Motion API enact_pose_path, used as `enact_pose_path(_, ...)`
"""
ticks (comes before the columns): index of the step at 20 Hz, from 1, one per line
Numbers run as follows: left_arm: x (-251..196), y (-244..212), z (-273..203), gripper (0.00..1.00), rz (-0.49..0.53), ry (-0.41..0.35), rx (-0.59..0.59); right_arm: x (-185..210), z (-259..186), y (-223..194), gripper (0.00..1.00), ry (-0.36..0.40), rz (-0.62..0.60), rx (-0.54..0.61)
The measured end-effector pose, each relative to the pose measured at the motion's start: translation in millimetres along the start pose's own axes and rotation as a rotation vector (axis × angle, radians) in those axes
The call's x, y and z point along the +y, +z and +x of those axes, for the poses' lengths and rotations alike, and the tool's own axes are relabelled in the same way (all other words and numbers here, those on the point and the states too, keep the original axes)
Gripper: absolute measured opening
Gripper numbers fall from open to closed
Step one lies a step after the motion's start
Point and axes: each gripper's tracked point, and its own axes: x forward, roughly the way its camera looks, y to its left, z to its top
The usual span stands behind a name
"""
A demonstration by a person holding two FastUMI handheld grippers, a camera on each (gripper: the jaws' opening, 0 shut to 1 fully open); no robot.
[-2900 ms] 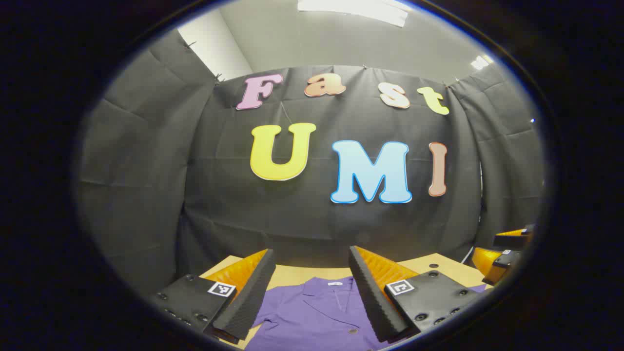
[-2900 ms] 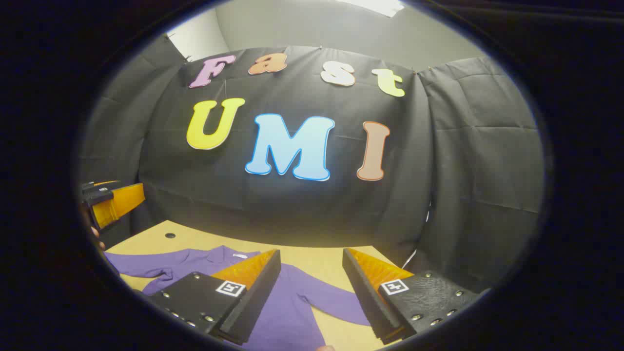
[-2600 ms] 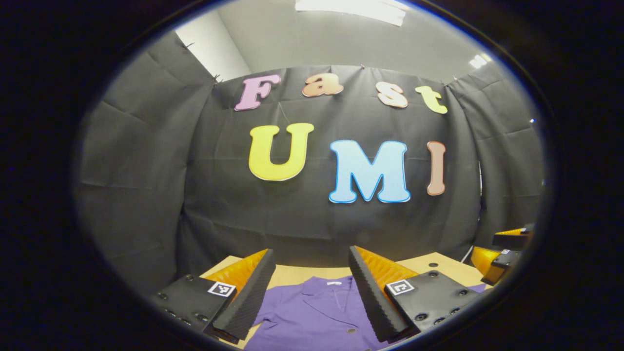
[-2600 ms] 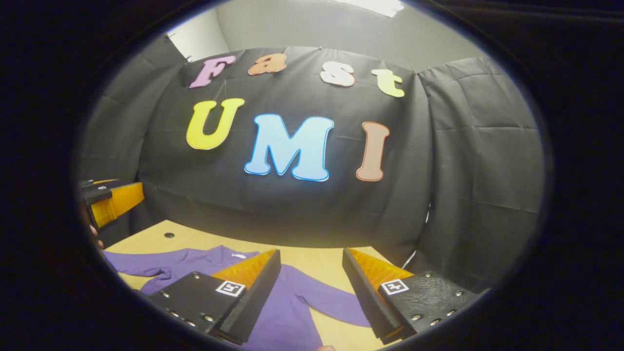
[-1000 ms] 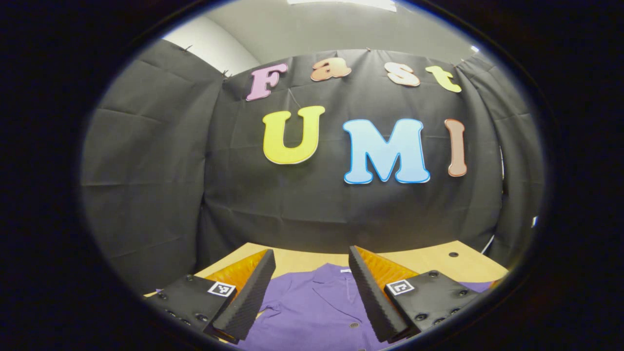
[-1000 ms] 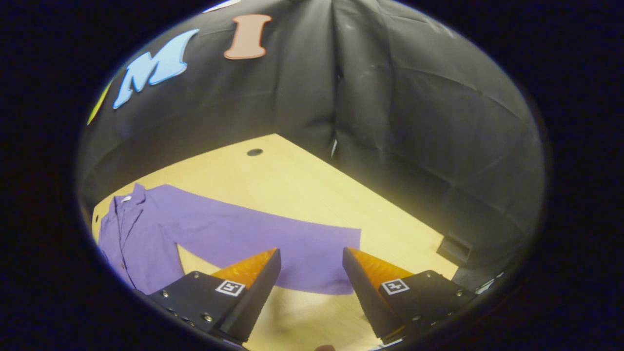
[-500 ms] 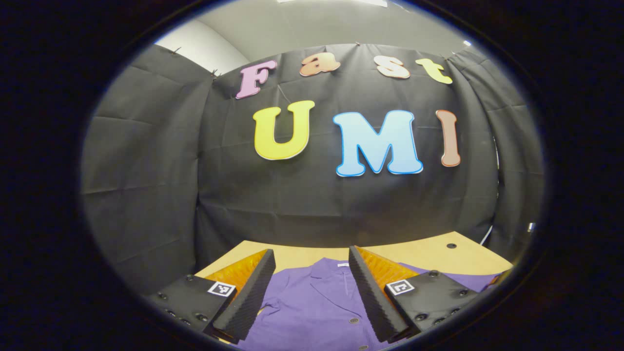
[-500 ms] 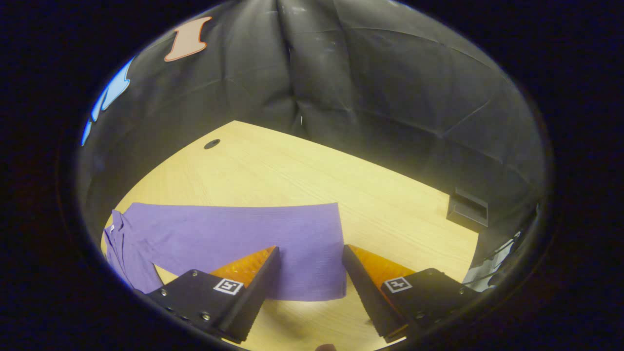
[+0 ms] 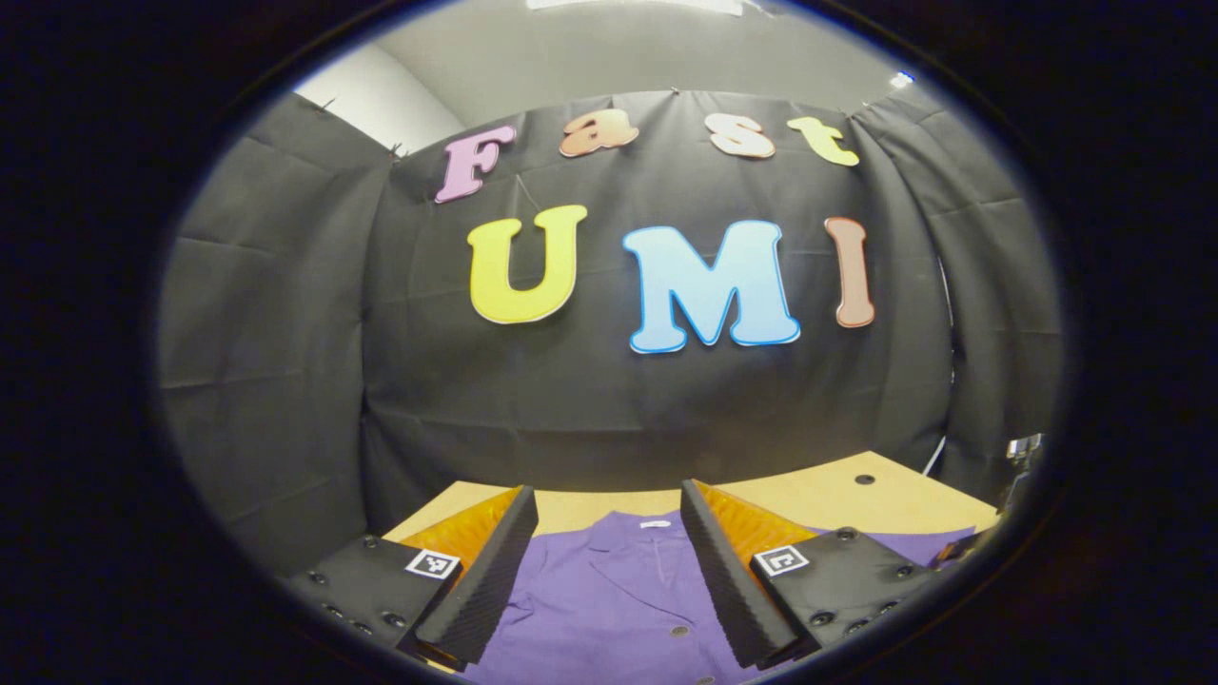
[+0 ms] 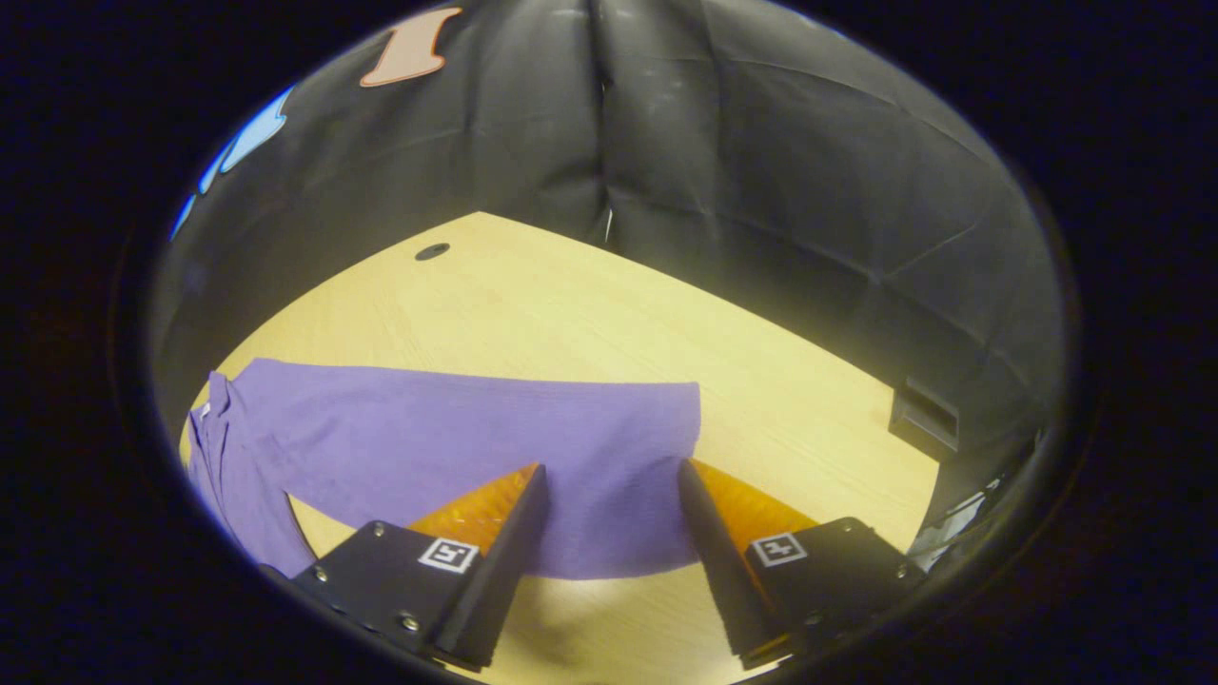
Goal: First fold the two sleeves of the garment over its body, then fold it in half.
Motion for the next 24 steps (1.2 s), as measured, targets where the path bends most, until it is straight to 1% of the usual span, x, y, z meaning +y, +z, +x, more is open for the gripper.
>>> enact_pose_path(1, 0.4, 0.8, -0.6, 0.95, 0.000, -0.002, -0.003, 5.6, 0.2, 2.1, 0.82, 0.015, -0.001, 0.006)
enact_pose_path(2, 2.2, 1.5, -1.4, 0.95, -0.002, -0.002, -0.006, 12.0, -2.0, 5.3, 0.65, 0.030, 0.004, 0.008)
enact_pose_path(3, 4.0, 1.8, -2.2, 0.94, -0.005, -0.001, -0.008, 17.6, -6.5, 8.9, 0.58, 0.045, 0.028, 0.012)
enact_pose_path(4, 7.2, 0.7, -3.3, 0.94, -0.008, 0.002, -0.007, 24.6, -11.4, 13.3, 0.33, 0.055, 0.045, 0.019)
enact_pose_path(5, 10.0, -0.4, -4.5, 0.95, -0.013, 0.004, -0.006, 25.9, -13.0, 15.4, 0.32, 0.079, 0.063, 0.026)
enact_pose_path(6, 12.7, -1.3, -6.1, 0.94, -0.018, 0.007, -0.005, 24.5, -18.6, 22.4, 0.32, 0.070, 0.083, 0.014)
enact_pose_path(7, 15.6, -1.4, -7.3, 0.94, -0.022, 0.009, -0.004, 26.3, -13.0, 18.5, 0.18, 0.082, 0.107, 0.023)
enact_pose_path(8, 18.6, -1.7, -9.3, 0.94, -0.025, 0.012, -0.005, 23.7, -13.0, 16.7, 0.03, 0.087, 0.106, 0.030)
enact_pose_path(10, 23.3, -1.3, -11.7, 0.94, -0.029, 0.014, -0.007, 22.5, -13.2, 16.8, 0.02, 0.086, 0.093, 0.002)
enact_pose_path(13, 30.7, -0.6, -15.9, 0.95, -0.028, 0.011, -0.016, 35.4, -33.6, 23.3, 0.02, 0.151, 0.069, -0.050)
enact_pose_path(17, 42.3, -4.3, -17.7, 0.95, -0.049, -0.001, -0.015, 49.2, -74.0, 38.9, 0.02, 0.195, 0.055, -0.136)
enact_pose_path(19, 49.2, -7.1, -17.6, 0.95, -0.056, -0.009, -0.016, 58.1, -102.8, 51.2, 0.02, 0.219, 0.052, -0.189)
enact_pose_path(21, 58.9, -10.3, -17.6, 0.95, -0.059, -0.017, -0.018, 75.0, -130.3, 61.7, 0.02, 0.248, 0.038, -0.238)
enact_pose_path(23, 71.2, -15.6, -18.2, 0.95, -0.071, -0.025, -0.015, 105.6, -153.2, 75.8, 0.02, 0.282, 0.027, -0.277)
enact_pose_path(24, 78.4, -19.0, -18.5, 0.95, -0.078, -0.029, -0.010, 120.3, -163.1, 81.8, 0.00, 0.298, 0.025, -0.293)
